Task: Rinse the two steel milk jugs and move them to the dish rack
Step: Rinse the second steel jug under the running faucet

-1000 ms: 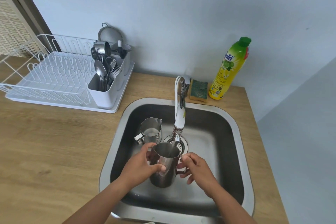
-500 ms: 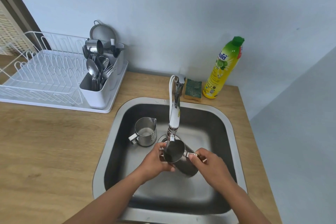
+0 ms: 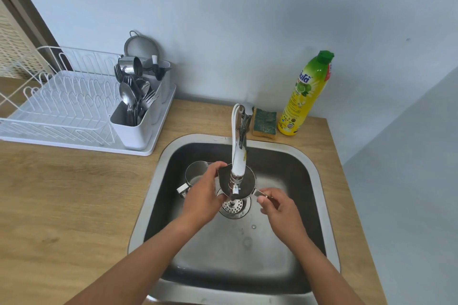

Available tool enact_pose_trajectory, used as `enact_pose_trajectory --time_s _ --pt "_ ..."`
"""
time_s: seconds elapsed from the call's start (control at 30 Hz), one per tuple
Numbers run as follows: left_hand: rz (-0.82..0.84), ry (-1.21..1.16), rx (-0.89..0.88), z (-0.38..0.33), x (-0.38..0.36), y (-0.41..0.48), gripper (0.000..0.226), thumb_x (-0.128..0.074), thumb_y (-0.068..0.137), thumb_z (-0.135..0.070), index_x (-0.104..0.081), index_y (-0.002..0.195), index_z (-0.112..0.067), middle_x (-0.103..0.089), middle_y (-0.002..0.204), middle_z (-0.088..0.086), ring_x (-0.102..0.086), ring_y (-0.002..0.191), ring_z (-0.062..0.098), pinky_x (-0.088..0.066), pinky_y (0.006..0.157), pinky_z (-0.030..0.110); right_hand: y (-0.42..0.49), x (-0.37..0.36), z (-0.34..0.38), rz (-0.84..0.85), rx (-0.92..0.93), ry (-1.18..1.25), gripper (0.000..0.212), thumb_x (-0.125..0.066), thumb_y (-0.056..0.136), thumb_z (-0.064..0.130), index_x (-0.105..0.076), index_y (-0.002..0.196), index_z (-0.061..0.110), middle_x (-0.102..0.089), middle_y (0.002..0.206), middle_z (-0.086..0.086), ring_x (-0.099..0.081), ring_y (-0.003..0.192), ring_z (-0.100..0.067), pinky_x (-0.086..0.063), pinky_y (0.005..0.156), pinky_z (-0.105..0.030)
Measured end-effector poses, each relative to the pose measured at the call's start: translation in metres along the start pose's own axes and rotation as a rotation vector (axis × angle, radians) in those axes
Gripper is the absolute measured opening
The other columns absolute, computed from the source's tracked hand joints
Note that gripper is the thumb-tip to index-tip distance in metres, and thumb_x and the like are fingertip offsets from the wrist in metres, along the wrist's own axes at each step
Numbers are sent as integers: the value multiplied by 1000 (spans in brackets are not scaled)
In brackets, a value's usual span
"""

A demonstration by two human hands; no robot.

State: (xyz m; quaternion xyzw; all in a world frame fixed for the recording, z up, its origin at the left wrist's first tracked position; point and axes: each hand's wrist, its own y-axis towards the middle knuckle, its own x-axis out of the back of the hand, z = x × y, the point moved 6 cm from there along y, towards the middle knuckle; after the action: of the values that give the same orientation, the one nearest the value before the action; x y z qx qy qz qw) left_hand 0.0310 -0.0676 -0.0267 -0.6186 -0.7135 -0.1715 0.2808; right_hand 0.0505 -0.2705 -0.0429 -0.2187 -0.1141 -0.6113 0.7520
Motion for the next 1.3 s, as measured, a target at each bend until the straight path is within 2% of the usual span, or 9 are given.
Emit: enact_pose_trajectory --time_s 0.17,0.27,0.43,0.53,0.63,0.73,0.9,1.07,1.3 --pt "-76 107 -89 3 19 -12 75 -83 75 -29 -40 136 -36 -54 139 -14 -55 125 12 -53 97 36 0 -19 0 49 -79 189 13 -56 97 6 -69 94 6 -71 99 1 -66 87 -18 -61 83 -36" --pt "-80 156 -105 9 24 -21 79 -85 72 -31 -39 136 -37 -50 141 -14 -56 121 10 -53 95 32 -3 -30 -6 100 -115 244 13 -54 98 6 -66 94 0 -71 94 1 -65 86 -17 -62 80 -34" --pt "-48 173 -71 22 24 -32 84 -86 69 -31 -36 135 -40 -48 132 -15 -57 108 5 -52 87 23 -8 -44 -12 162 -167 281 18 -50 99 4 -62 87 9 -68 93 -10 -67 96 -31 -61 73 -32" --pt "-18 147 -51 27 22 -38 85 -87 67 -31 -35 133 -42 -45 124 -20 -51 105 0 -46 88 18 -13 -46 -13 207 -189 255 20 -46 101 5 -60 89 11 -71 95 -10 -70 96 -29 -60 72 -33" --pt "41 78 22 37 17 -42 82 -87 67 -34 -37 131 -43 -42 122 -22 -51 107 0 -44 94 21 -16 -44 -11 246 -210 190 19 -43 102 10 -58 90 12 -73 90 -4 -69 82 -20 -55 66 -29" --pt "119 -40 128 46 7 -44 76 -88 66 -33 -39 124 -43 -53 120 -16 -56 103 1 -44 91 23 -19 -37 -10 276 -229 86 22 -43 103 17 -56 85 17 -69 81 0 -65 72 -17 -49 65 -29" --pt "156 -173 197 44 -13 -42 76 -90 61 -26 -46 123 -31 -65 107 -14 -61 101 2 -50 98 36 -13 -12 5 145 -51 -220 26 -47 101 25 -51 76 32 -64 77 7 -62 77 -19 -49 70 -35" --pt "22 -130 143 37 -3 -37 82 -92 57 -23 -44 122 -36 -58 114 -19 -58 105 7 -49 95 29 -10 -18 7 135 -45 -96 27 -49 100 17 -54 76 30 -64 86 2 -61 86 -24 -54 80 -44" --pt "91 -100 217 49 -9 -37 79 -92 54 -30 -46 117 -39 -64 106 -15 -61 100 5 -50 93 34 -9 -24 -11 138 -214 -29 20 -46 100 18 -60 86 18 -68 90 -6 -61 79 -21 -57 63 -32"
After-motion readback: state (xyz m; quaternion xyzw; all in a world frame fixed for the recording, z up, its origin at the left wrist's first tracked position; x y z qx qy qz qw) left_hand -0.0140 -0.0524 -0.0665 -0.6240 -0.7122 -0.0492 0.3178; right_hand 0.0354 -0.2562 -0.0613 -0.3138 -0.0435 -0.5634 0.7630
